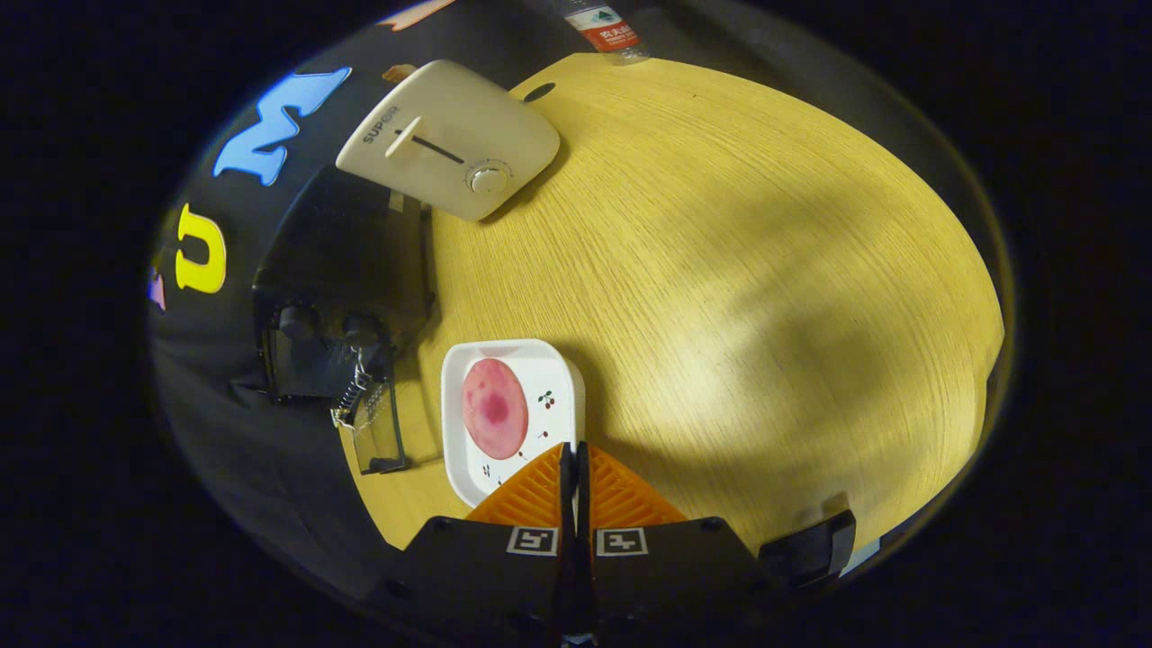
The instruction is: Open the toaster oven, put the food inside, and close the toaster oven door.
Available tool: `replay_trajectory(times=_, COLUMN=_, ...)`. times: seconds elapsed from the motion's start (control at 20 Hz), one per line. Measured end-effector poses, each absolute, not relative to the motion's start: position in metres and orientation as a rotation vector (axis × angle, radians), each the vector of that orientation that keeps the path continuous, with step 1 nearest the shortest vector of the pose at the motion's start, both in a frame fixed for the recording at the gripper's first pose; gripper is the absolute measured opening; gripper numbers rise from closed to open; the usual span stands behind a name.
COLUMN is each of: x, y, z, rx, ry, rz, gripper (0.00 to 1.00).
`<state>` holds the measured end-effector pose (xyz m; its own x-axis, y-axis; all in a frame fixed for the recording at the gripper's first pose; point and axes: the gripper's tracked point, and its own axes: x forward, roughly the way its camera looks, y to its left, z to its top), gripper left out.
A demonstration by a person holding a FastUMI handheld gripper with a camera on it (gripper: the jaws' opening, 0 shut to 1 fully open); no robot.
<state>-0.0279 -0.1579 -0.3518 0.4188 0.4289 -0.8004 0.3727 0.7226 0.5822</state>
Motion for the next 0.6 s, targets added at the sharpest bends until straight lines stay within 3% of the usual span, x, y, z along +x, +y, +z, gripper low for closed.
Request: replay_trajectory(times=0.6, x=-0.040, y=-0.155, z=-0.337, rx=1.003, ry=1.016, rz=-0.021, gripper=0.02)
